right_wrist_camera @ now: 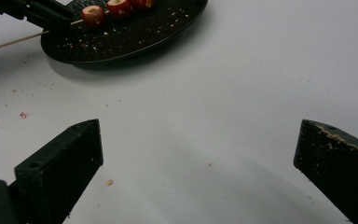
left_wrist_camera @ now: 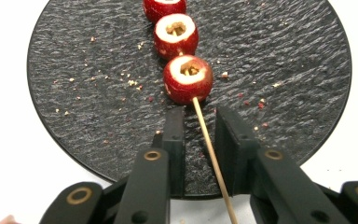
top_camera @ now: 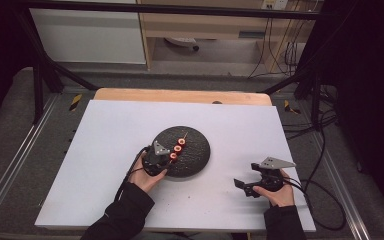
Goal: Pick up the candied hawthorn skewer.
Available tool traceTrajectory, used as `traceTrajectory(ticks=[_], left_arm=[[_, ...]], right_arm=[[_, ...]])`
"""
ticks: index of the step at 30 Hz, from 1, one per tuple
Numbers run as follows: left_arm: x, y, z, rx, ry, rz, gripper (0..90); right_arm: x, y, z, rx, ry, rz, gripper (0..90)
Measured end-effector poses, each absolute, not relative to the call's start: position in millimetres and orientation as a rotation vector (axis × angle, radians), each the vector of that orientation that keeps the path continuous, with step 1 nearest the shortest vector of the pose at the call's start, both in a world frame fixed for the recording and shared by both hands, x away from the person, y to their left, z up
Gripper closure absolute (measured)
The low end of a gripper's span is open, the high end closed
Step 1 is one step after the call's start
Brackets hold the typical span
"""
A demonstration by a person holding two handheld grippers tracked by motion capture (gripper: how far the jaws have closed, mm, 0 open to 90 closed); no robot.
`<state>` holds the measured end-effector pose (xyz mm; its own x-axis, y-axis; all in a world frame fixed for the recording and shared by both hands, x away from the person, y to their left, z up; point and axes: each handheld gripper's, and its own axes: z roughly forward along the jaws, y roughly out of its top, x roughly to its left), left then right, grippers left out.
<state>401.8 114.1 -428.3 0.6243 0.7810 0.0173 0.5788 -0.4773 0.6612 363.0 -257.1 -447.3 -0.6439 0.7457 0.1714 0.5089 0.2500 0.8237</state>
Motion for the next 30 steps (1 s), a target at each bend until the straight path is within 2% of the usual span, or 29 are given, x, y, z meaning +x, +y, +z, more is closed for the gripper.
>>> traceTrajectory(ticks=[6,12,30], left_arm=[[399.5,110.5,-430.5,2.214,1.076,0.455,83.2],[397.2,110.3,-433.4,2.182,1.087,0.475,88.0],[384.1,136.0,-426.9,2.064,1.047,0.506,88.3]], right_arm=[[362.9,-257.0,-447.3,1.169,2.269,1.344,1.9],[362.9,-256.7,-447.6,1.173,2.269,1.342,1.9],[362.6,-255.7,-448.3,1.173,2.274,1.342,2.0]])
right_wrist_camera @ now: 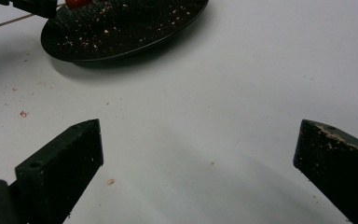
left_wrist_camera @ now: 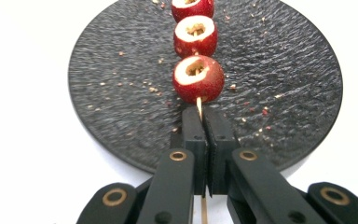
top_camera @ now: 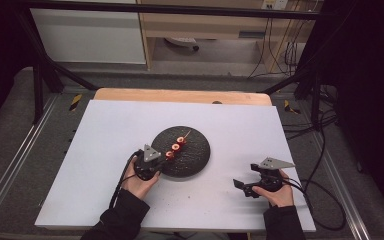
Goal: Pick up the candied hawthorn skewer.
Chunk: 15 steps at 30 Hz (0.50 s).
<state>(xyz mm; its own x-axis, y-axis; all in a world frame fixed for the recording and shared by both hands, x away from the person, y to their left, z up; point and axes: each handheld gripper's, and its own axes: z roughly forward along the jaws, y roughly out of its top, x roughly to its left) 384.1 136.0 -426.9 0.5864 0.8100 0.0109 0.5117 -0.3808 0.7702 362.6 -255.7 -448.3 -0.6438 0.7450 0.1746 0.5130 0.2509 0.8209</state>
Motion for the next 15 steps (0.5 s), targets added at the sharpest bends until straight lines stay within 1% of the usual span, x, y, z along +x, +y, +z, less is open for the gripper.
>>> traceTrajectory(ticks=[15], left_arm=[[355.1,175.0,-424.9,1.986,1.002,0.514,88.3]], right_arm=[[363.1,-249.1,-446.5,1.184,2.272,1.366,2.0]])
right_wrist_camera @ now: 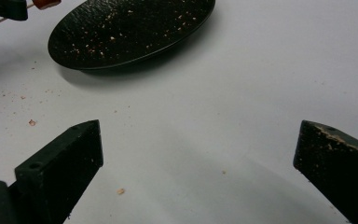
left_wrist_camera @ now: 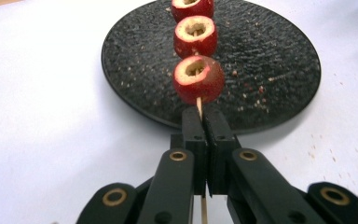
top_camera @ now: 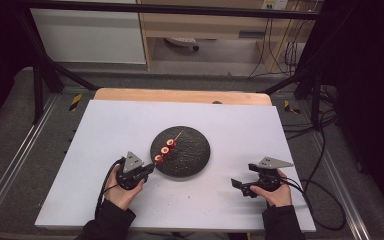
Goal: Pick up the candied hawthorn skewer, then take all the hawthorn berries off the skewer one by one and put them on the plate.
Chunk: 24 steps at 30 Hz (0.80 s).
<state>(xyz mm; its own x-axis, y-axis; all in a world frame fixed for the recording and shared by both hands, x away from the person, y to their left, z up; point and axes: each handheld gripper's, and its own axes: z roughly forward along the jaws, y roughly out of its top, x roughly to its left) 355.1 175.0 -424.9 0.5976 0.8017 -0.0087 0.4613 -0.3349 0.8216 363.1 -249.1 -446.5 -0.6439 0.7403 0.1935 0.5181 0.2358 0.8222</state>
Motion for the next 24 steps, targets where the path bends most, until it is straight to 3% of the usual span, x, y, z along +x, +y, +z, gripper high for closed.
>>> traceTrajectory(ticks=[24], left_arm=[[329.9,212.5,-435.8,1.923,0.975,0.511,88.3]], right_arm=[[370.2,-200.0,-430.7,1.159,2.298,1.413,1.2]])
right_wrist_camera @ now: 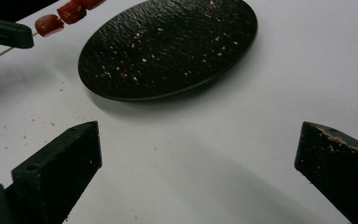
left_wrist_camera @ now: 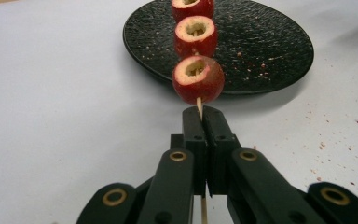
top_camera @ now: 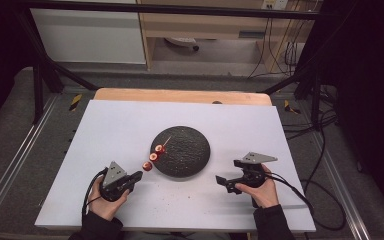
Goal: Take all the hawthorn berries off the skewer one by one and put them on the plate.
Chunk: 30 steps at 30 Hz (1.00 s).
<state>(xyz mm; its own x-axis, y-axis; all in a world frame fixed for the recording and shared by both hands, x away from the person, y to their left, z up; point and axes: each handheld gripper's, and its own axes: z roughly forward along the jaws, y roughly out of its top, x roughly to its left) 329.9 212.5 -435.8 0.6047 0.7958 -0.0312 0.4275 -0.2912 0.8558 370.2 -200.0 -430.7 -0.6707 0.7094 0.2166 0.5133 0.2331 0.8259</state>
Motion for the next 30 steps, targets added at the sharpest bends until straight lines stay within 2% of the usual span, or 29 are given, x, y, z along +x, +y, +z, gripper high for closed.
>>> traceTrajectory(ticks=[21,30], left_arm=[[320.0,204.6,-436.5,1.914,0.939,0.527,88.3],[316.5,198.8,-435.8,1.917,0.916,0.523,88.3]], right_arm=[[392.7,-92.3,-412.2,1.167,2.313,1.547,6.7],[408.5,-69.2,-413.0,1.248,2.291,1.629,19.5]])
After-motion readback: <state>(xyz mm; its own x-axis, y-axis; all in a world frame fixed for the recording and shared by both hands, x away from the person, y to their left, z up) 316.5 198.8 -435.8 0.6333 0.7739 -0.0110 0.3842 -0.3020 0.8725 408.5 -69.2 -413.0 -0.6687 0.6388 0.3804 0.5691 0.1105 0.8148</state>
